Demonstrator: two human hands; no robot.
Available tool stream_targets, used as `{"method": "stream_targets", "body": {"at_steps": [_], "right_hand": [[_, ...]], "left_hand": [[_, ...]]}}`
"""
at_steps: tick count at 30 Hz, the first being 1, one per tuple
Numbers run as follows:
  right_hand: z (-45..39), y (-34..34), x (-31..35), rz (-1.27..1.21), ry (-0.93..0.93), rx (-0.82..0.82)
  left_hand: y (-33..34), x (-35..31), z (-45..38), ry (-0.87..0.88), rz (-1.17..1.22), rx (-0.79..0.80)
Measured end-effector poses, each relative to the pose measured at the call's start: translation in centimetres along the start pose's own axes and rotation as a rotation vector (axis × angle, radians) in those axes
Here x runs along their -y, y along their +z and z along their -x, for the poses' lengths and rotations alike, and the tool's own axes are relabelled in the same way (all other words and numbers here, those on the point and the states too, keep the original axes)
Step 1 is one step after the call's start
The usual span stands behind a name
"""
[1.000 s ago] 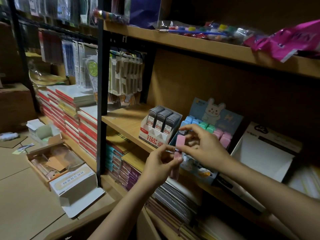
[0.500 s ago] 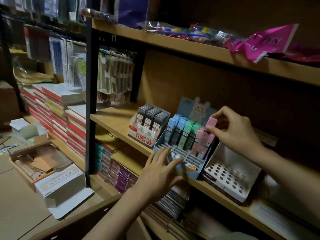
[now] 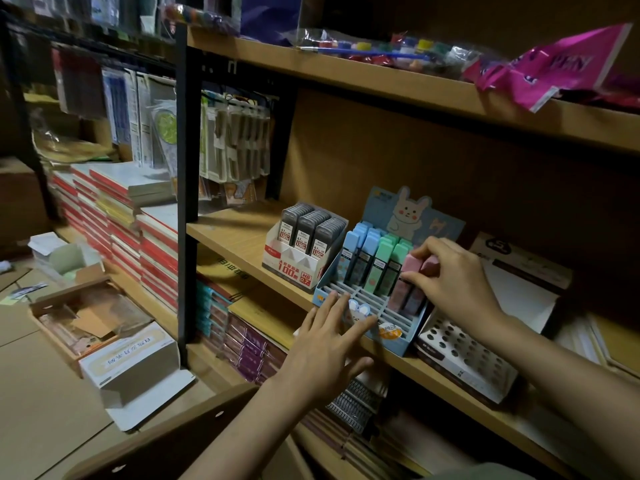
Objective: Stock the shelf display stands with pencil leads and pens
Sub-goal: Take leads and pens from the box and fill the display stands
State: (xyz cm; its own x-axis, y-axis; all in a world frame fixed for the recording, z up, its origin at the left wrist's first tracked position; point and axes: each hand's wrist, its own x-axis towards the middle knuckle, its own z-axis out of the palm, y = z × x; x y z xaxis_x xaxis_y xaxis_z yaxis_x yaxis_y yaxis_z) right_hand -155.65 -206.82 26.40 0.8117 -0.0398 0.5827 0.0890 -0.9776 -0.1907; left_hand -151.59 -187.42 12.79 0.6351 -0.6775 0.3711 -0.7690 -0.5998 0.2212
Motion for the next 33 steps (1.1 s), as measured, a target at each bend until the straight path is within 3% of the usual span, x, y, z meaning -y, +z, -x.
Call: {"method": "stream_targets", "body": {"at_steps": [11, 16, 21, 25, 29, 33], "right_hand": [[0.9, 0.3, 0.8, 0.128, 0.028, -0.002], [3.1, -1.2, 1.6, -0.012, -0.004, -0.11], [8.2, -0.1, 2.7, -0.208, -0.038, -0.056], [13.9, 4.9, 3.9, -0.296, 0.029, 0.24], [19.9, 12.0, 6.0, -0.233, 0.008, 0.705], [24.9, 17.9, 7.1, -0.252, -0.011, 0.958]], "left_hand": [[0.4, -0.2, -0.1, 0.005, -0.006, 0.007], [-0.7, -0.9, 1.7, 0.023, 0.017, -0.045], [-0.4, -1.6, 5.3, 0.054, 0.06, -0.165], [2.1, -0.6, 10.6, -0.052, 0.294, 0.057], [6.6, 0.5, 18.1, -0.403, 0.345, 0.391], [11.0, 1.5, 25.8, -0.648, 0.33, 0.636]]}}
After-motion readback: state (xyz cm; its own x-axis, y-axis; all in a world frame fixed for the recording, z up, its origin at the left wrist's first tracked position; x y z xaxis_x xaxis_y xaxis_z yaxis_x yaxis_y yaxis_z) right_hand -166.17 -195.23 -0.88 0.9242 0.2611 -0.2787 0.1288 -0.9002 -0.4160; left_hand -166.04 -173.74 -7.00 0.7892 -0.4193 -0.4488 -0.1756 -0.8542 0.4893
